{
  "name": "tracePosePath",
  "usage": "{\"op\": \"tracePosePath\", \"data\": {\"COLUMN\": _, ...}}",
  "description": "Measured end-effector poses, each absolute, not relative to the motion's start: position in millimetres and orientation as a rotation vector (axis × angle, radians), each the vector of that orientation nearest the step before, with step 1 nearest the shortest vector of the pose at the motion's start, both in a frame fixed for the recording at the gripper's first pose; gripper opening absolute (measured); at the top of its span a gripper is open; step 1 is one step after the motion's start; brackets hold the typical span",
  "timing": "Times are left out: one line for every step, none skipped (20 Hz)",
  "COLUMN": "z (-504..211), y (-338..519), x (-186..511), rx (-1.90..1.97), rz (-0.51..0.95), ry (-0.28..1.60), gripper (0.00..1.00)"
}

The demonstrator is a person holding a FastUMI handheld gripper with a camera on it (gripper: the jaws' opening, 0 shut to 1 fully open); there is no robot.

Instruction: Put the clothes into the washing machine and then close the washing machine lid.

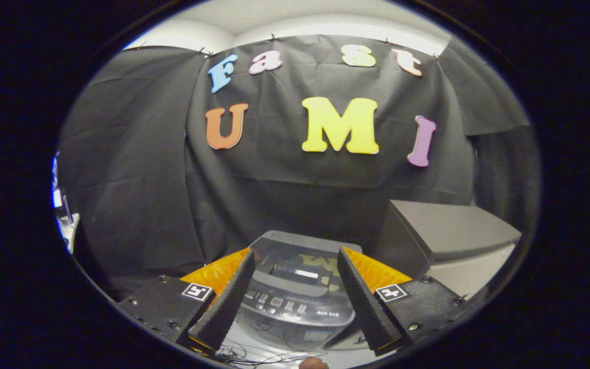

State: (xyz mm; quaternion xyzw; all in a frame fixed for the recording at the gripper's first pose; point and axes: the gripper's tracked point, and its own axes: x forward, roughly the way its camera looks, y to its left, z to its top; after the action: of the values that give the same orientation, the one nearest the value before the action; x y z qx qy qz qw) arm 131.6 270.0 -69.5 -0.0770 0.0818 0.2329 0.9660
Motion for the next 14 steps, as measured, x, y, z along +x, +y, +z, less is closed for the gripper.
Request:
{"op": "tracePosePath", "data": {"z": -73.6, "y": 255.1, "x": 116.0, "rx": -0.142, "rz": 0.454, "ry": 0.180, "gripper": 1.00}}
{"op": "tracePosePath", "data": {"z": -73.7, "y": 238.8, "x": 103.7, "rx": -0.131, "rz": 0.431, "ry": 0.182, "gripper": 1.00}}
{"op": "tracePosePath", "data": {"z": -71.8, "y": 224.8, "x": 92.0, "rx": -0.117, "rz": 0.409, "ry": 0.179, "gripper": 1.00}}
{"op": "tracePosePath", "data": {"z": -69.5, "y": 213.3, "x": 80.7, "rx": -0.106, "rz": 0.391, "ry": 0.175, "gripper": 1.00}}
{"op": "tracePosePath", "data": {"z": -69.9, "y": 201.8, "x": 70.4, "rx": -0.104, "rz": 0.374, "ry": 0.175, "gripper": 1.00}}
{"op": "tracePosePath", "data": {"z": -68.7, "y": 189.1, "x": 62.1, "rx": -0.101, "rz": 0.345, "ry": 0.177, "gripper": 1.00}}
{"op": "tracePosePath", "data": {"z": -65.2, "y": 177.7, "x": 53.5, "rx": -0.088, "rz": 0.330, "ry": 0.178, "gripper": 1.00}}
{"op": "tracePosePath", "data": {"z": -60.8, "y": 168.4, "x": 43.4, "rx": -0.072, "rz": 0.312, "ry": 0.171, "gripper": 1.00}}
{"op": "tracePosePath", "data": {"z": -57.5, "y": 160.5, "x": 36.5, "rx": -0.060, "rz": 0.302, "ry": 0.167, "gripper": 1.00}}
{"op": "tracePosePath", "data": {"z": -57.2, "y": 155.1, "x": 29.5, "rx": -0.061, "rz": 0.298, "ry": 0.167, "gripper": 1.00}}
{"op": "tracePosePath", "data": {"z": -58.6, "y": 148.1, "x": 23.6, "rx": -0.066, "rz": 0.287, "ry": 0.167, "gripper": 1.00}}
{"op": "tracePosePath", "data": {"z": -58.5, "y": 143.3, "x": 18.5, "rx": -0.067, "rz": 0.283, "ry": 0.173, "gripper": 1.00}}
{"op": "tracePosePath", "data": {"z": -59.6, "y": 142.1, "x": 12.8, "rx": -0.069, "rz": 0.283, "ry": 0.175, "gripper": 1.00}}
{"op": "tracePosePath", "data": {"z": -60.2, "y": 138.9, "x": 9.5, "rx": -0.071, "rz": 0.277, "ry": 0.176, "gripper": 1.00}}
